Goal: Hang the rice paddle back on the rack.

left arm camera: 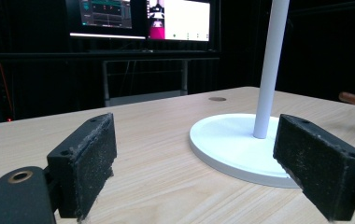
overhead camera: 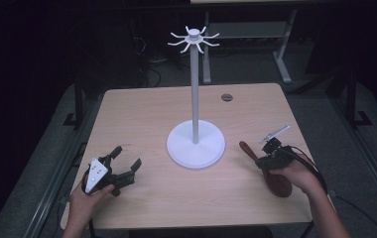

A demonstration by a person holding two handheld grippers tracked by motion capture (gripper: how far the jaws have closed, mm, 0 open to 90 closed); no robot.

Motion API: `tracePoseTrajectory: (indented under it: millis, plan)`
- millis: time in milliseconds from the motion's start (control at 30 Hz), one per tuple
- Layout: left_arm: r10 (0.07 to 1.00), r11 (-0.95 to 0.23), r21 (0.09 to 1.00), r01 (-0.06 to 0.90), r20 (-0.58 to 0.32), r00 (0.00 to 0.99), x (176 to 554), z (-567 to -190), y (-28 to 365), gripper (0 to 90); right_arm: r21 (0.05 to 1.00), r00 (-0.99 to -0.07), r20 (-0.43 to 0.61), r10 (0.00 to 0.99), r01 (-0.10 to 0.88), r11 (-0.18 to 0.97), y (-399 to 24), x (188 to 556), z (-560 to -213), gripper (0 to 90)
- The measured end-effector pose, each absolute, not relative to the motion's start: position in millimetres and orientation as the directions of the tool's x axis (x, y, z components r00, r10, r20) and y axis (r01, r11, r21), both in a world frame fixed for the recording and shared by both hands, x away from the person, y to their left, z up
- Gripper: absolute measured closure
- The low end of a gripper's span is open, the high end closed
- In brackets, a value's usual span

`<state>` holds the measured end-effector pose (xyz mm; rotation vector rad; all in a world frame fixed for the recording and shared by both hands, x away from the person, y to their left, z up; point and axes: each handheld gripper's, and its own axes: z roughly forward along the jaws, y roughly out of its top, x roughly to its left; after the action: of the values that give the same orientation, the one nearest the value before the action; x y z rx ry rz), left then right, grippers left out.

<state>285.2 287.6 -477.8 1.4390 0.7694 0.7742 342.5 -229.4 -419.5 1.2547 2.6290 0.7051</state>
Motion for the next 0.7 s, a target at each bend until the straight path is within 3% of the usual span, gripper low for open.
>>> tracePoseTrajectory:
  millis: [200, 700]
  plan:
    - [0.835, -0.009, 1.000, 0.001, 0.007, 0.550, 285.3, -477.8, 287.6, 12.9, 0.607, -0.623, 0.097, 0.776, 0.655, 0.450, -238.6, 337.3, -413.8, 77.3]
    - [0.835, -0.011, 1.000, 0.001, 0.009, 0.549, 285.3, -477.8, 287.6, 12.9, 0.787, -0.629, 0.114, 0.769, 0.530, 0.317, -252.1, 325.8, -405.6, 77.6]
